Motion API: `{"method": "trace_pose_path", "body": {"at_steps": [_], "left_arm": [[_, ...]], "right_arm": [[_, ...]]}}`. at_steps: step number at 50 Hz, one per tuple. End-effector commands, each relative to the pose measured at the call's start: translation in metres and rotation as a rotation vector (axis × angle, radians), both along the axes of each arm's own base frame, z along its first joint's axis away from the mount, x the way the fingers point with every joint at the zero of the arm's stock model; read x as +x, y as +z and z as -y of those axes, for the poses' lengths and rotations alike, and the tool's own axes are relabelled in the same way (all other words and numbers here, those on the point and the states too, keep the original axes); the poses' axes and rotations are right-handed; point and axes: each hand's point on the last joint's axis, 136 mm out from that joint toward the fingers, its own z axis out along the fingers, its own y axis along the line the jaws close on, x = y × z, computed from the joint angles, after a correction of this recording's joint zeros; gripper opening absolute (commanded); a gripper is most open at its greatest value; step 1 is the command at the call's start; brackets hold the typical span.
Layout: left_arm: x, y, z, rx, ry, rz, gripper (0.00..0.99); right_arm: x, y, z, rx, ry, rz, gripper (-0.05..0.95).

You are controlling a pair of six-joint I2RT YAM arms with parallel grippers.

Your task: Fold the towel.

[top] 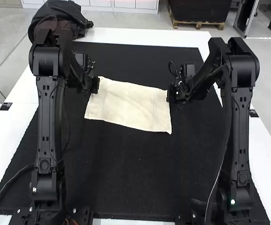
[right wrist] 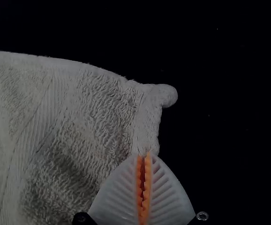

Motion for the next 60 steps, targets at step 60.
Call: {"method": "trace_pose_path", "body": {"at_steps": [60], "left_arm": [[-0.03,0.073,-0.016,-0.086,0.02,0.129,0.021]], "right_arm": [[-0.015,0.091,-0.002,0.188,0.04,0.093,-0.03]]}}
